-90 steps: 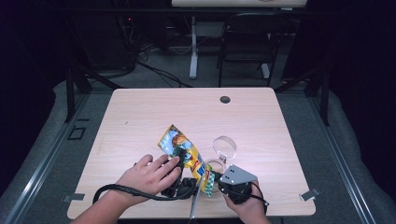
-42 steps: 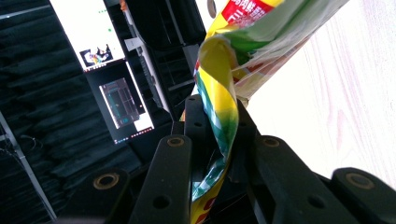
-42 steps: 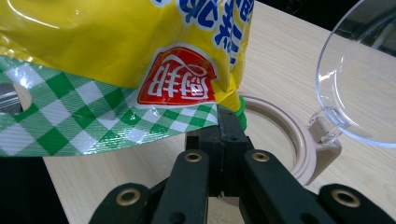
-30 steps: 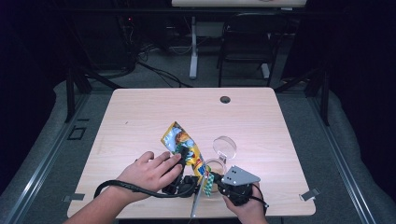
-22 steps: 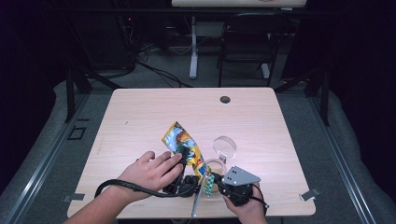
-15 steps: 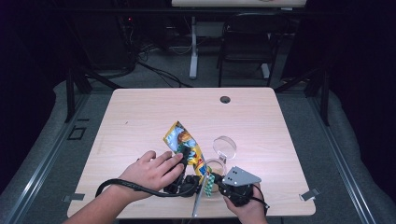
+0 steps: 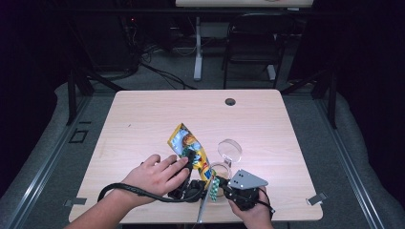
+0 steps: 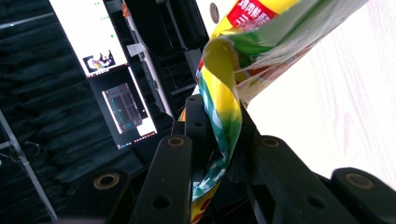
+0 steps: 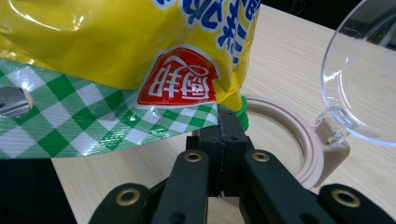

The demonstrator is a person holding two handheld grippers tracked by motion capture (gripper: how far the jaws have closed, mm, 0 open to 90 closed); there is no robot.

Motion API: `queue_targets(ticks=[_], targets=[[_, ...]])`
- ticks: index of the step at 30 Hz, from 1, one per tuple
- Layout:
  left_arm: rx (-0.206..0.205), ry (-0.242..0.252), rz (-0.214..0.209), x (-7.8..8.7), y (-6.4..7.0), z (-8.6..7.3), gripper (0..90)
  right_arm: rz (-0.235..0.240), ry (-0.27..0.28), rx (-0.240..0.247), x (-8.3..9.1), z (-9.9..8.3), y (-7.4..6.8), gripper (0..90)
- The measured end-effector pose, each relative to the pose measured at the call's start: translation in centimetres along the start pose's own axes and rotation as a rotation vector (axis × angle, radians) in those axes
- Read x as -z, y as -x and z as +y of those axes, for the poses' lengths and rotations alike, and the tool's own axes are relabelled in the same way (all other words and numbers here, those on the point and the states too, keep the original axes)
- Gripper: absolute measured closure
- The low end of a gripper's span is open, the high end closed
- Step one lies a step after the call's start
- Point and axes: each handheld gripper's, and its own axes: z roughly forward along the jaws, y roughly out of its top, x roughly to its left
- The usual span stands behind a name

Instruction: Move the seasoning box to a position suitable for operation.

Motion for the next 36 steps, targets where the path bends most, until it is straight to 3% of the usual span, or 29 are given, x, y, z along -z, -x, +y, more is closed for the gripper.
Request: queue_targets(ticks=[3, 7, 17, 22, 23, 31, 36], targets=[[0.012, 0.0, 0.003, 0.03, 0.13, 0.08, 82.5, -0.004, 0.002, 0.0, 0.09, 0.02, 0.04, 90.0], [-0.019, -0.003, 0.022, 0.18, 0.01, 0.3, 82.5, -0.003, 0.004, -0.009, 0.09, 0.03, 0.27, 90.0], [-0.04, -0.02, 0.015, 0.19, 0.09, 0.4, 82.4, 0.012, 0.001, -0.005, -0.46, 0.07, 0.14, 90.0], [-0.02, -0.016, 0.009, 0.22, 0.26, 0.53, 82.5, 0.012, -0.008, -0.011, -0.41, 0.02, 0.3, 90.0], [-0.039, -0.016, 0.017, 0.26, 0.1, 0.6, 82.5, 0.011, -0.009, -0.011, -0.4, 0.01, 0.31, 90.0], [-0.019, -0.015, -0.006, 0.22, 0.07, 0.66, 82.6, 0.012, -0.015, -0.003, -0.43, 0.04, 0.22, 90.0], [-0.031, -0.011, 0.004, 0.23, -0.26, 0.79, 82.6, 0.011, -0.007, -0.013, -0.39, 0.03, 0.24, 90.0]])
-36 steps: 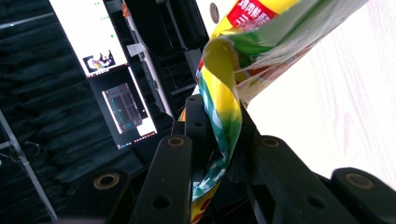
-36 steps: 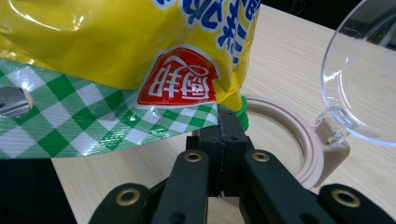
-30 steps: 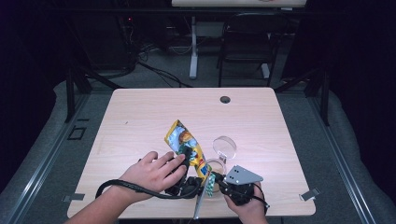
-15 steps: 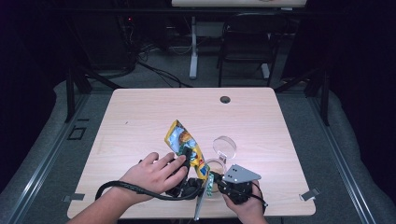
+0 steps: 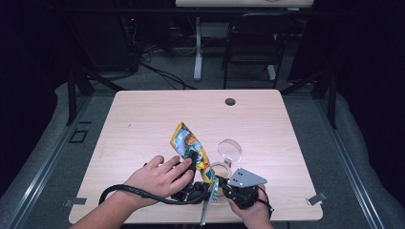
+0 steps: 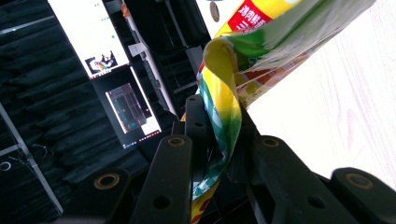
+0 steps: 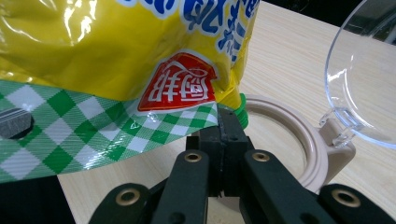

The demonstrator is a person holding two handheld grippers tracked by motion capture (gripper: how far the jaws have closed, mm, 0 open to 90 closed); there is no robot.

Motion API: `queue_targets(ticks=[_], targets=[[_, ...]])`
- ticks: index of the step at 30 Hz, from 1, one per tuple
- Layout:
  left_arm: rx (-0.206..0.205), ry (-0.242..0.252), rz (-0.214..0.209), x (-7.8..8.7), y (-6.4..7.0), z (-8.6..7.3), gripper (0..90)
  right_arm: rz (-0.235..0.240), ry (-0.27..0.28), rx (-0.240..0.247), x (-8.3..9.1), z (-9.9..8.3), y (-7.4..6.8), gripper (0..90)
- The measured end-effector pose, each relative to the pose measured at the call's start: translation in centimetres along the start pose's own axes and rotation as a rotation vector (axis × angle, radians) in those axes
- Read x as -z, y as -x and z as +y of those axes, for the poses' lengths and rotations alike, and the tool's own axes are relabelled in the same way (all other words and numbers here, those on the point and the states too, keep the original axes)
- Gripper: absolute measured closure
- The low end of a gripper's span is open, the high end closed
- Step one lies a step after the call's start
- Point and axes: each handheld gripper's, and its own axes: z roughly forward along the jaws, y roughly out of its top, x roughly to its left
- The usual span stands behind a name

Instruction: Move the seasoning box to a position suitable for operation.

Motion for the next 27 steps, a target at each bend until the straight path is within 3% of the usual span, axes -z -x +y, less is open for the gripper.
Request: queue_targets(ticks=[5, 9, 10, 16, 17, 20, 27], targets=[[0.017, 0.003, -0.015, -0.11, -0.07, -0.06, 82.8, 0.005, 0.01, -0.012, 0.04, 0.02, 0.08, 90.0], [0.013, 0.002, -0.006, -0.14, -0.06, -0.01, 83.0, 0.006, 0.003, -0.016, 0.1, 0.01, 0.18, 90.0], [-0.007, 0.001, 0.003, -0.13, -0.22, 0.03, 82.9, 0.01, 0.003, -0.019, 0.11, 0.02, 0.21, 90.0], [-0.007, 0.002, 0.003, -0.04, -0.51, 0.01, 83.0, 0.012, 0.012, -0.025, 0.22, 0.1, 0.28, 90.0], [0.009, 0.003, -0.004, -0.08, -0.42, 0.0, 83.0, 0.013, 0.013, -0.028, 0.27, 0.11, 0.3, 90.0], [-0.012, 0.003, 0.003, -0.1, -0.5, 0.18, 83.1, 0.009, 0.008, -0.033, 0.32, 0.07, 0.42, 90.0], [0.0, 0.002, -0.003, -0.09, -0.66, 0.13, 83.0, 0.019, 0.019, -0.053, 0.46, 0.08, 0.57, 90.0]])
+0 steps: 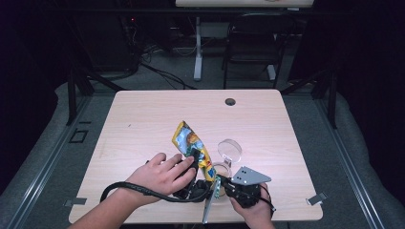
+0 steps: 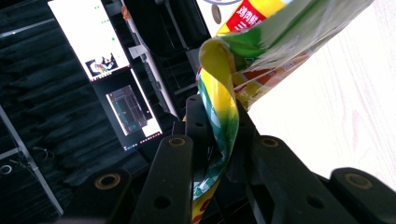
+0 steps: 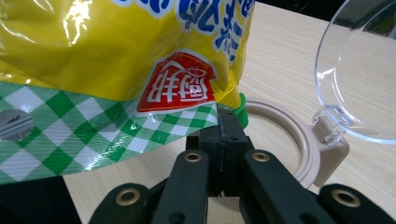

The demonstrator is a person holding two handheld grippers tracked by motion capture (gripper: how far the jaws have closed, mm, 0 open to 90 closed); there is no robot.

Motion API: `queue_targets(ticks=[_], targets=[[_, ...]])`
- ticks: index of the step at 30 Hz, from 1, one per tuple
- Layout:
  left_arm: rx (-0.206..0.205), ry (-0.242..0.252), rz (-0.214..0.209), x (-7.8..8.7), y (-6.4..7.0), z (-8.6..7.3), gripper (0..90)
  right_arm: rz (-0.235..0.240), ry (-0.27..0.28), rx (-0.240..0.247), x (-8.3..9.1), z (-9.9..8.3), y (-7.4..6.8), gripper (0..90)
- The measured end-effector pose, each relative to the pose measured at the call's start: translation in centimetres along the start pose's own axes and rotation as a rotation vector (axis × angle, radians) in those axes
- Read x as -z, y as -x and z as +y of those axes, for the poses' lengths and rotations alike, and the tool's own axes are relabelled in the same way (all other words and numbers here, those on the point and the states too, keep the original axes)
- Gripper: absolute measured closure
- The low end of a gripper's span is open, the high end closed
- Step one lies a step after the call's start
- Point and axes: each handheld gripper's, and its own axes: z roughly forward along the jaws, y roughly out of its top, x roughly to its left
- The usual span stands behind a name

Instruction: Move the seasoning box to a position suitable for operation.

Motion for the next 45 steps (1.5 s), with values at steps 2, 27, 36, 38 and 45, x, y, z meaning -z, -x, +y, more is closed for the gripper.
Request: queue_targets(ticks=[2, 27, 36, 38, 45], targets=[[0.004, 0.002, 0.0, 0.0, -0.1, 0.0, 83.0, 0.002, 0.003, -0.004, 0.1, 0.0, 0.0, 90.0], [-0.025, -0.008, -0.015, -0.2, -0.4, 0.1, 83.7, 0.019, 0.005, -0.015, 0.0, 0.0, 0.0, 90.0], [-0.024, -0.003, -0.007, -0.2, -0.3, 0.4, 83.6, 0.018, 0.003, -0.03, -0.1, -0.1, 0.2, 90.0], [-0.028, -0.003, -0.008, -0.1, -0.3, 0.6, 83.7, 0.014, -0.002, -0.032, 0.0, -0.2, 0.3, 90.0], [-0.013, 0.008, -0.007, 0.0, -0.5, 0.8, 83.5, 0.016, -0.003, -0.039, 0.2, -0.1, 0.4, 90.0]])
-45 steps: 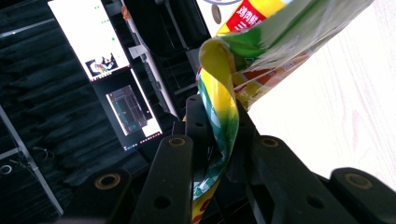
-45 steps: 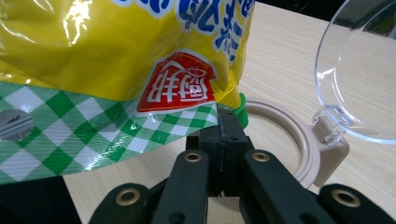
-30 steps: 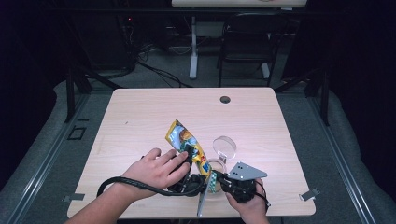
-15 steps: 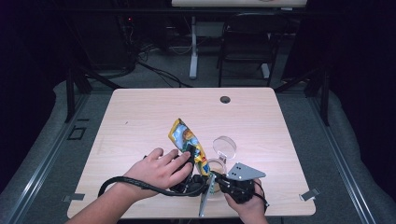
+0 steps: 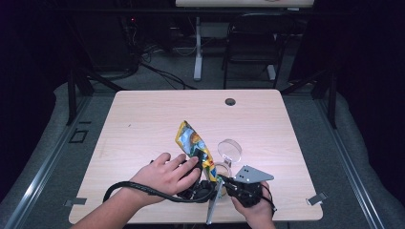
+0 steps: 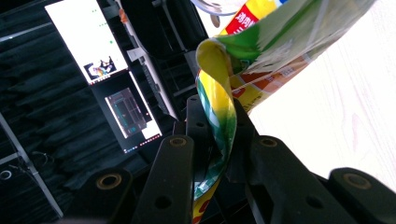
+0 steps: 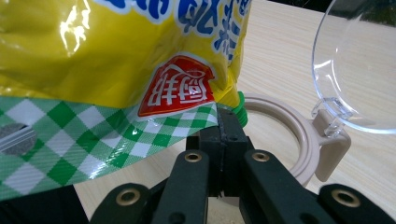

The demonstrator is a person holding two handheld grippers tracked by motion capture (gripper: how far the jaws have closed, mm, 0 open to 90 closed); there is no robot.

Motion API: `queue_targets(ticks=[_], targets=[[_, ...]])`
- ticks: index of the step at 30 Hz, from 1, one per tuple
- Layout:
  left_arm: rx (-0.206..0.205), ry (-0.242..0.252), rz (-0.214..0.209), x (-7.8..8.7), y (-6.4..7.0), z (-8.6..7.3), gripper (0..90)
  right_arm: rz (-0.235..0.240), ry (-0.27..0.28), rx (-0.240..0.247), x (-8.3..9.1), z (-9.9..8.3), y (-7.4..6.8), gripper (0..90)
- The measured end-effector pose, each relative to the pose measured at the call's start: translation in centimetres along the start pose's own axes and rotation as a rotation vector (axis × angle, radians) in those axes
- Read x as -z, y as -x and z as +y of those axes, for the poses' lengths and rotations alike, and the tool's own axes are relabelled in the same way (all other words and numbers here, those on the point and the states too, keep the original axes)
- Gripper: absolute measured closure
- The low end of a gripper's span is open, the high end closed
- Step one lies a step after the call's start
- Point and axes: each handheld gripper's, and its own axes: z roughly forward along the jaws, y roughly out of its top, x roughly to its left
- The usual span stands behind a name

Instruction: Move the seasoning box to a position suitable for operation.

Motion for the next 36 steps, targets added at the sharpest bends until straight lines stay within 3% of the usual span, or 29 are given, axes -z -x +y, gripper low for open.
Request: queue_targets(ticks=[8, 9, 14, 17, 19, 28, 30, 32, 36], targets=[[0.009, 0.009, -0.002, -0.12, -0.04, 0.01, 83.3, -0.002, -0.001, 0.002, 0.14, -0.05, -0.13, 90.0], [-0.007, 0.011, 0.006, -0.12, -0.19, 0.07, 83.3, -0.002, -0.001, 0.001, 0.18, -0.07, -0.1, 90.0], [0.016, 0.018, -0.011, -0.25, -0.13, 0.09, 83.3, -0.006, -0.002, 0.001, 0.38, -0.13, -0.1, 90.0], [-0.007, 0.02, 0.005, -0.24, -0.16, 0.05, 83.3, -0.006, -0.001, -0.002, 0.42, -0.2, -0.07, 90.0], [0.017, 0.02, -0.019, -0.27, -0.01, -0.05, 83.4, -0.006, -0.001, -0.004, 0.46, -0.22, -0.03, 90.0], [-0.011, 0.022, 0.004, -0.14, -0.13, 0.11, 83.3, -0.008, 0.006, -0.01, 0.52, -0.27, -0.1, 90.0], [-0.019, 0.019, -0.008, -0.03, -0.16, 0.19, 83.4, -0.003, -0.002, -0.006, 0.46, -0.29, -0.09, 90.0], [-0.002, 0.018, -0.023, -0.01, -0.01, 0.21, 83.5, -0.003, -0.003, -0.008, 0.36, -0.33, -0.09, 90.0], [-0.009, 0.022, -0.011, 0.03, 0.1, 0.35, 83.6, -0.001, 0.001, -0.03, 0.28, -0.43, 0.16, 90.0]])
